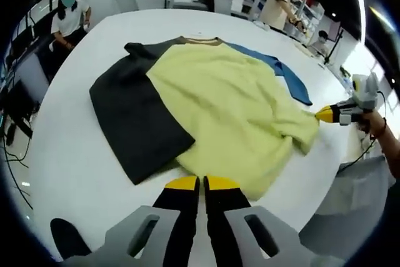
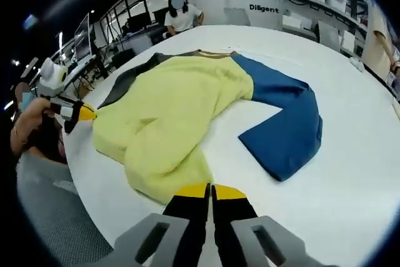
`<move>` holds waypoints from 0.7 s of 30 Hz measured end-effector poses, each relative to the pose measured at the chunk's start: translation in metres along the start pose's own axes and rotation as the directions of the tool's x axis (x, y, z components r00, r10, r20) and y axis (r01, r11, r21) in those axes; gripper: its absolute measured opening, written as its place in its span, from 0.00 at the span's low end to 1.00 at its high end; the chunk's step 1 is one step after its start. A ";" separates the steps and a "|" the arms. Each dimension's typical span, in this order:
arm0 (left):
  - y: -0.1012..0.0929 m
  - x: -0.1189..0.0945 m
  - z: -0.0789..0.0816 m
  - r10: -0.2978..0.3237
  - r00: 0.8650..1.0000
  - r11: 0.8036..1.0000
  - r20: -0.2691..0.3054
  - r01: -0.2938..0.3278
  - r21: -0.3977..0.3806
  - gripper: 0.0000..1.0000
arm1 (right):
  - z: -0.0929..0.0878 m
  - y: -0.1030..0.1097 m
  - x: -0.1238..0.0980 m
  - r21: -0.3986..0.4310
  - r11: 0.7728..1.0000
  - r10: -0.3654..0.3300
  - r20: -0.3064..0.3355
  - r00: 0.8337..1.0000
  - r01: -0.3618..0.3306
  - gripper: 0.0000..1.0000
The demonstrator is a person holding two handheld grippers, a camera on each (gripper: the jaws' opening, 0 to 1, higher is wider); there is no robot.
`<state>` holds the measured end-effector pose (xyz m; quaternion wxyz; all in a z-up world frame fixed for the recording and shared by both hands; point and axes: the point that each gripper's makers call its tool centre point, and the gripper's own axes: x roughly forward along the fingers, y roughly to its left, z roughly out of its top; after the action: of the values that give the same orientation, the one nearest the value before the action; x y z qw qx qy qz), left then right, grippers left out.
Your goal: Fold the garment on the visible template until the final outline fits inside the template.
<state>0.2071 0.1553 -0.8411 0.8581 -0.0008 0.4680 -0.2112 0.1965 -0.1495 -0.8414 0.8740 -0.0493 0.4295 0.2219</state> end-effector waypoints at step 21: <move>0.011 -0.013 -0.015 -0.003 0.999 1.000 -0.045 0.002 -0.013 0.00 | -0.041 0.009 -0.038 0.185 0.963 -0.185 -0.088 0.979 0.198 0.00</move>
<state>0.1929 0.1725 -0.8416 0.8471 -0.0022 0.4884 -0.2094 0.1426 -0.1658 -0.8366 0.8764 -0.0136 0.4726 0.0919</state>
